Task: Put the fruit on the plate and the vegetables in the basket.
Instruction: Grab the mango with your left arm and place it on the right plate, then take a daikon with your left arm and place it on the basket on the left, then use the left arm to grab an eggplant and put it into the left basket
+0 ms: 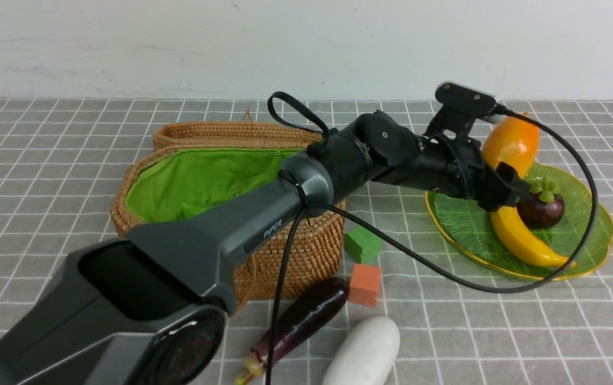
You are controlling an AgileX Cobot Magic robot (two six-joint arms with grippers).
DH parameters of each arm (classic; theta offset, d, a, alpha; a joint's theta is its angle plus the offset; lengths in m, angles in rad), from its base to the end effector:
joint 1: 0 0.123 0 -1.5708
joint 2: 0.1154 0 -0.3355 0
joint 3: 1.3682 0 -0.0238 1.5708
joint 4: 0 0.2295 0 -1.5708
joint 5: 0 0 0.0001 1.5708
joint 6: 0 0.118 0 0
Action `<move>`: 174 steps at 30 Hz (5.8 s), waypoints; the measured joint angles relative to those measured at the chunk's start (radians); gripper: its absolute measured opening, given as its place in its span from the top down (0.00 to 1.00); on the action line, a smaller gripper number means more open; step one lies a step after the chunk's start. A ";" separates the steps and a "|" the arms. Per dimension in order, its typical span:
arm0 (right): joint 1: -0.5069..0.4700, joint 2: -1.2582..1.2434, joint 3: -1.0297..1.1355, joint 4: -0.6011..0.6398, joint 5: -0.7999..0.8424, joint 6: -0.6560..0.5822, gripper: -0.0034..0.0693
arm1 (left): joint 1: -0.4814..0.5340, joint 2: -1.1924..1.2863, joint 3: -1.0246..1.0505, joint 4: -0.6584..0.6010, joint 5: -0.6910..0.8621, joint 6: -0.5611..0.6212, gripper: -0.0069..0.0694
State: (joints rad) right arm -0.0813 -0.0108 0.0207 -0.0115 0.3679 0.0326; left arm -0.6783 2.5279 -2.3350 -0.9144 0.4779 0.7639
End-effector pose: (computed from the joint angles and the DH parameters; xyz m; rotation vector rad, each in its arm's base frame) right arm 0.0063 -0.0010 0.1656 0.0989 1.8590 -0.0450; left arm 0.4605 -0.4264 0.2388 0.8311 1.8821 -0.8592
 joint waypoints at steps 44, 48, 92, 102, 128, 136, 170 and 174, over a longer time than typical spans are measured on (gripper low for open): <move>0.000 0.000 0.000 0.000 0.002 0.001 0.65 | 0.203 -0.795 0.578 0.678 0.736 -0.270 0.19; 0.000 0.000 0.000 0.000 0.002 0.000 0.64 | 0.166 -0.812 0.734 0.648 0.675 -0.302 0.19; 0.000 0.000 0.000 0.000 0.003 0.000 0.63 | 0.047 -0.684 0.240 1.148 0.755 -0.919 0.25; 0.000 0.000 0.000 0.000 0.003 0.003 0.63 | 0.226 -0.501 0.241 1.201 0.725 -1.012 0.25; 0.000 0.000 0.000 0.000 0.003 0.007 0.62 | 0.207 -0.842 0.674 1.000 0.721 -0.724 0.12; 0.000 0.000 0.000 0.000 0.003 0.007 0.62 | 0.018 -0.792 1.008 0.952 0.376 -0.684 0.13; 0.000 0.000 0.000 0.000 0.003 0.019 0.62 | 0.004 -0.939 0.797 1.205 0.438 -0.755 0.45; 0.000 0.000 0.000 0.000 0.003 0.019 0.62 | 0.085 -0.949 0.797 1.354 0.337 -0.960 0.45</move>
State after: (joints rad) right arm -0.0813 -0.0108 0.0205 -0.0115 0.3713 0.0519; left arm -0.5935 1.5792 -1.5383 0.4394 0.8150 -0.1963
